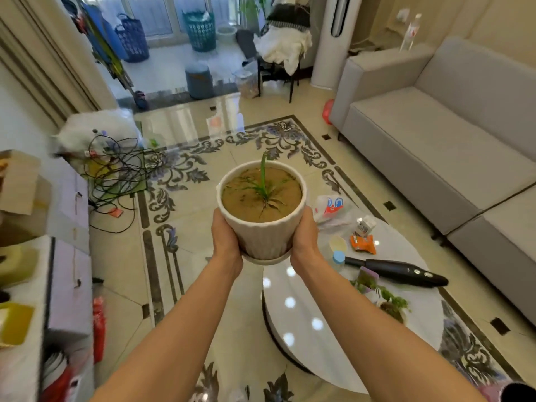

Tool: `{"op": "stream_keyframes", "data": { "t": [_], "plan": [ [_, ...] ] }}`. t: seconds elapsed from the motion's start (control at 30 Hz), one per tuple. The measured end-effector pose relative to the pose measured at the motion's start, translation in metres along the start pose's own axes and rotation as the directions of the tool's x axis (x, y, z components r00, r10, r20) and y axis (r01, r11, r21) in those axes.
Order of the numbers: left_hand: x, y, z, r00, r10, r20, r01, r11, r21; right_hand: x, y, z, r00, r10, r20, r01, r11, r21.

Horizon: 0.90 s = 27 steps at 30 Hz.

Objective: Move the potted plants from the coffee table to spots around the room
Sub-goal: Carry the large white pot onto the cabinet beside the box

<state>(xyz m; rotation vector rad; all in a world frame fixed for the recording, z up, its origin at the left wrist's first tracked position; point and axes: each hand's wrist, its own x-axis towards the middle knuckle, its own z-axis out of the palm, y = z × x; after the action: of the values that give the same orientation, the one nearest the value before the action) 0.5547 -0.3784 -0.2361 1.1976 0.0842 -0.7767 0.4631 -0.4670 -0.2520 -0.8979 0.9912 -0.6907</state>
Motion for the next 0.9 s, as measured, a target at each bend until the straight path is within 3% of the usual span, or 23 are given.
{"op": "stream_keyframes", "data": {
  "t": [0.3, 0.57, 0.9],
  "plan": [
    [0.030, 0.199, 0.002, 0.986, 0.167, 0.004, -0.167, 0.986, 0.009, -0.012, -0.119, 0.168, 0.990, -0.059, 0.126, 0.057, 0.998, 0.026],
    [0.094, 0.285, 0.012, 0.976, 0.217, -0.029, -0.217, 0.976, -0.020, 0.033, -0.162, 0.263, 0.984, -0.086, 0.156, 0.080, 0.996, 0.044],
    [0.262, 0.376, 0.016, 0.968, 0.205, -0.146, -0.217, 0.974, -0.066, 0.184, -0.186, 0.408, 0.958, -0.015, 0.286, 0.024, 0.999, -0.028]
  ]
}}
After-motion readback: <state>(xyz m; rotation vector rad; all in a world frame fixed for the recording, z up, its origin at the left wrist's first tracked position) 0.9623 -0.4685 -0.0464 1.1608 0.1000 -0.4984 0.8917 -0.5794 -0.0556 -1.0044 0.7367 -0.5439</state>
